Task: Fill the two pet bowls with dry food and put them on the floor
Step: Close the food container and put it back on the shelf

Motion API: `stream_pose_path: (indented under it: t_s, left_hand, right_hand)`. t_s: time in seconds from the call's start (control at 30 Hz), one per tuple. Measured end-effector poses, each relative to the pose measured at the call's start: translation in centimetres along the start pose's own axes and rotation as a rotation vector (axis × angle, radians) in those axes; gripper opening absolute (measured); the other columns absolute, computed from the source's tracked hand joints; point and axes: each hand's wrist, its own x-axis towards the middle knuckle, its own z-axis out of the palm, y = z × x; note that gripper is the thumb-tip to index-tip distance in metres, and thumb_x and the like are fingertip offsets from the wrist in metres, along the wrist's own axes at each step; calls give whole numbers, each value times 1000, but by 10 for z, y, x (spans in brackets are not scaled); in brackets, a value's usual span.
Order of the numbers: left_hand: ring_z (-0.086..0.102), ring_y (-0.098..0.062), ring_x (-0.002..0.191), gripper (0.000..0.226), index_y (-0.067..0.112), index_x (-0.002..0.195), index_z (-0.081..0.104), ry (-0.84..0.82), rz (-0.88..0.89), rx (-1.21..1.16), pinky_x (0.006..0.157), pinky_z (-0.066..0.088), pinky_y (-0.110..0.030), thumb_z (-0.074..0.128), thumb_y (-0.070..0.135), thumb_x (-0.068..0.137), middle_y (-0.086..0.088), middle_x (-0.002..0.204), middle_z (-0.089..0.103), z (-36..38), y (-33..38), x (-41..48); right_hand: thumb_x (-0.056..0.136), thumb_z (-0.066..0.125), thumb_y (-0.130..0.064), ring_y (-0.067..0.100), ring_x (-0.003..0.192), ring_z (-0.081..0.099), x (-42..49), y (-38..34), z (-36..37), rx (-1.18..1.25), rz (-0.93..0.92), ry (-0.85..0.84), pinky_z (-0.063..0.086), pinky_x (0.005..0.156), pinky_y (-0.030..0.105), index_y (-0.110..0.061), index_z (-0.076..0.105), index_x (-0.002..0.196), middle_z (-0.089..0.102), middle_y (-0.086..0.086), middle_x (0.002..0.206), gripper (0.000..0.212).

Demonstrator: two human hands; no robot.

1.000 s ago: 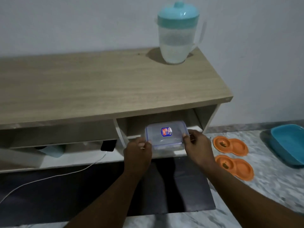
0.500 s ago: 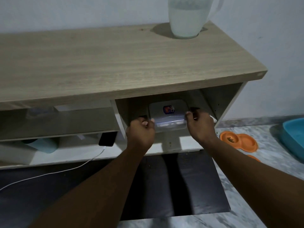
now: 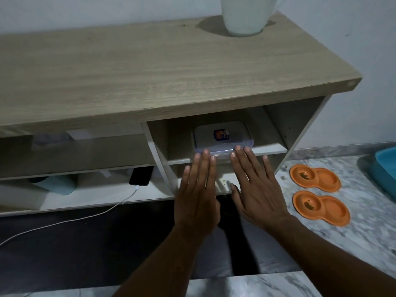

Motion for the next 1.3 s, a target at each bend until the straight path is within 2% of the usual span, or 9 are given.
stream_pose_path:
  t_s: [0.13,0.4,0.6,0.7,0.83,0.9,1.0,1.17,1.3]
  left_hand:
    - [-8,-26,153,98,10,158,3,-31,-33,8,124,4,-44,58,16,77,-10,166,-5,0,-2,13]
    - [5,-27,153,94,9,157,13,-52,-32,8,123,2,-42,62,22,78,-11,165,12,-1,-5,26]
    - [-3,-27,154,99,12,158,11,-100,2,26,124,7,-44,59,14,72,-10,166,2,-30,2,17]
    - [4,-30,153,97,10,157,15,-152,55,43,123,17,-48,59,17,71,-12,166,8,-72,13,9]
    - [16,-33,152,88,9,156,20,-190,64,24,117,29,-52,55,25,77,-13,164,18,-158,31,2]
    - [12,-31,152,82,10,157,16,-211,74,-8,119,26,-51,50,31,85,-12,165,14,-211,43,2]
    - [-1,-24,154,78,17,158,1,-300,57,-29,124,13,-45,43,38,95,-5,167,1,-286,63,4]
    - [34,-20,143,68,20,152,31,-341,-34,-167,118,29,-37,52,42,91,-1,156,37,-379,94,13]
    - [47,-26,134,68,28,149,39,-434,-106,-196,108,43,-41,55,49,86,-3,148,50,-427,115,29]
  right_hand:
    - [93,50,-35,25,156,4,11,3,3,-18,-1,-33,20,120,58,-8,18,159,7,10,168,78]
    - [94,44,-40,25,156,6,25,9,7,-21,0,-70,15,123,56,-8,18,159,9,10,168,77]
    - [92,48,-38,25,156,7,17,8,-23,26,-38,-69,18,121,57,-10,23,158,13,9,168,75]
    - [92,51,-33,25,153,21,9,3,-67,113,-40,-58,25,120,53,-10,37,153,30,9,163,67]
    - [92,52,-33,24,146,36,7,-5,-157,196,-44,-56,35,116,46,-10,44,149,44,8,155,61]
    - [91,53,-33,24,142,42,11,-9,-209,226,-33,-60,39,113,44,-12,45,148,47,7,152,61]
    - [91,53,-35,24,135,50,15,-16,-289,257,-16,-82,46,107,44,-15,47,146,53,6,147,60]
    - [94,51,-40,24,120,56,27,-19,-399,329,132,-219,48,95,38,-24,51,138,60,0,134,47]
    - [91,52,-42,21,114,61,32,-10,-454,395,225,-291,51,95,41,-28,56,132,67,-2,124,43]
